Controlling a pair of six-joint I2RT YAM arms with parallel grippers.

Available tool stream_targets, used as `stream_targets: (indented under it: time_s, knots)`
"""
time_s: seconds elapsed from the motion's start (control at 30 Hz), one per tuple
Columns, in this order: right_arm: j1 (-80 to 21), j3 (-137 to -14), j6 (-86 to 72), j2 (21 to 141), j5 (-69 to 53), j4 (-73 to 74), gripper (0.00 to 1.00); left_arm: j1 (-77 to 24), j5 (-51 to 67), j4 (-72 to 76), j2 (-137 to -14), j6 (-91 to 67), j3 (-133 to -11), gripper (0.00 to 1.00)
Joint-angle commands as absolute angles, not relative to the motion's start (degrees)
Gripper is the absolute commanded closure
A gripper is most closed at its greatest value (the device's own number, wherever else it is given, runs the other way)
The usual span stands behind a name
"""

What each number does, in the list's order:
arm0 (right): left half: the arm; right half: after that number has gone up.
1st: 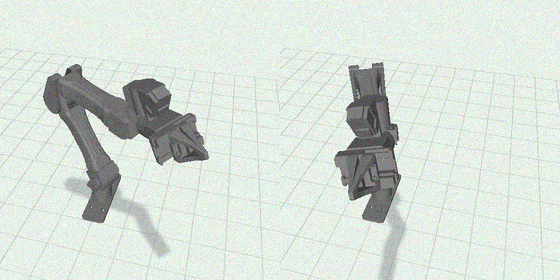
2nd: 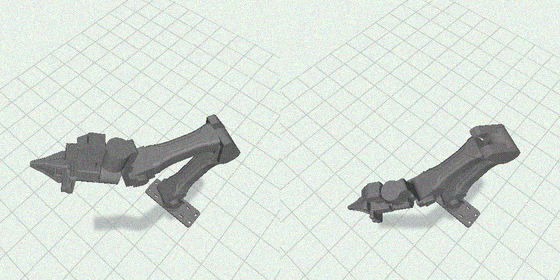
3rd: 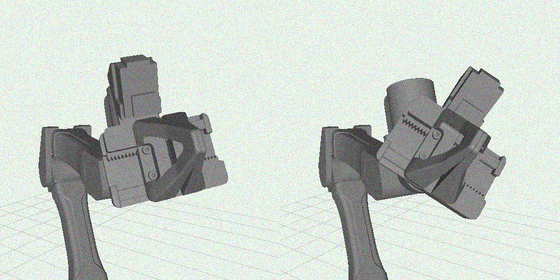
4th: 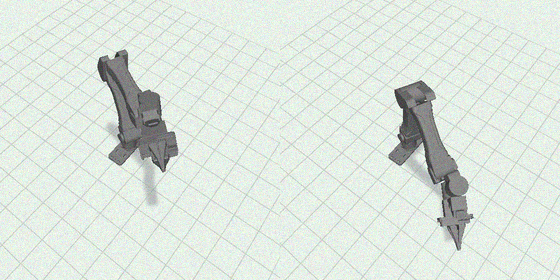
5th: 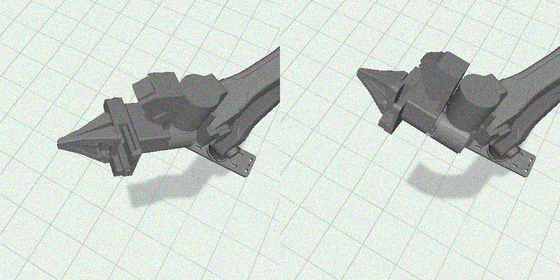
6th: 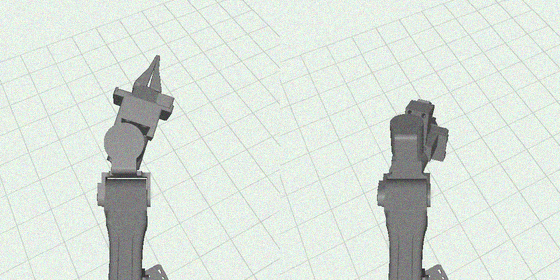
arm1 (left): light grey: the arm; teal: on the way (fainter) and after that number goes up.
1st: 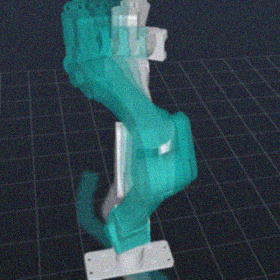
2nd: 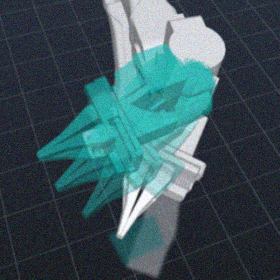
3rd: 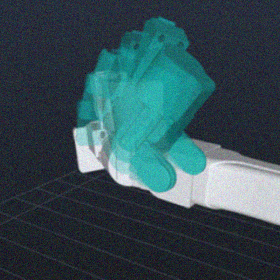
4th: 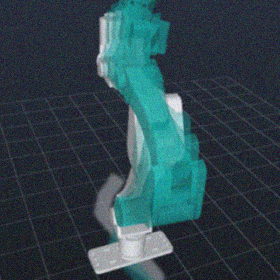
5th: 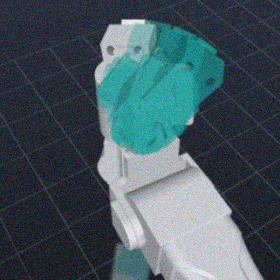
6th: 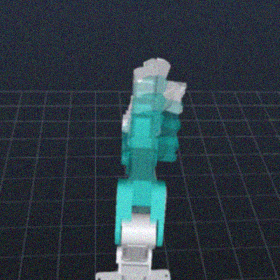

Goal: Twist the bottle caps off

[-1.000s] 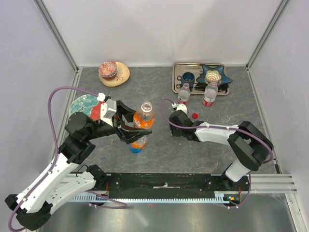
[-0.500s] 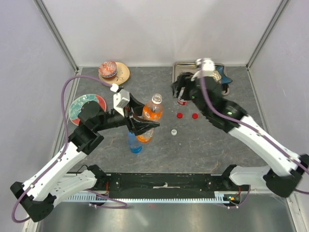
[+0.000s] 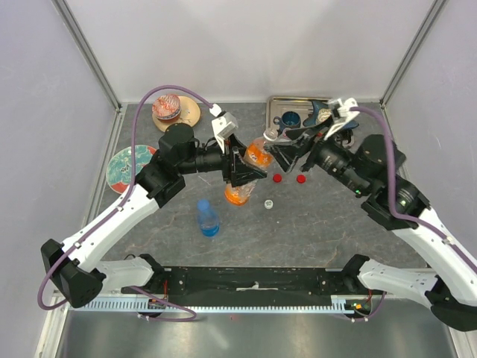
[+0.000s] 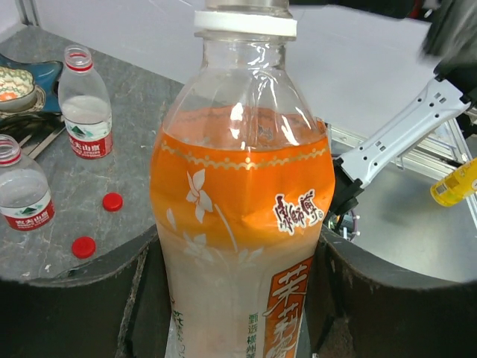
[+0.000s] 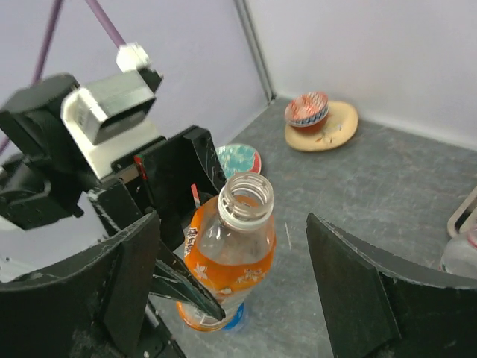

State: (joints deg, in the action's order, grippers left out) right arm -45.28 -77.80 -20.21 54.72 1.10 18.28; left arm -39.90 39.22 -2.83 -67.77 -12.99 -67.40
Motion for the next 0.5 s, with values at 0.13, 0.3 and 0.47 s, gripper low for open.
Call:
stream_targets:
  time_s: [0.13, 0.3, 0.47]
  knots:
    - [-45.4, -76.5, -20.2, 58.6, -5.3, 16.5, 0.16, -41.5, 43.2, -3.5, -67.8, -9.4, -70.4, 0.38]
    - [-45.4, -75.7, -20.6, 58.8, -5.5, 15.4, 0.25, -42.6, 43.4, -4.7, -67.7, -8.0, -70.4, 0.38]
    - [-45.4, -75.0, -20.7, 57.8, -6.1, 13.9, 0.4, -42.7, 43.2, -5.7, -67.5, -6.9, -70.0, 0.38]
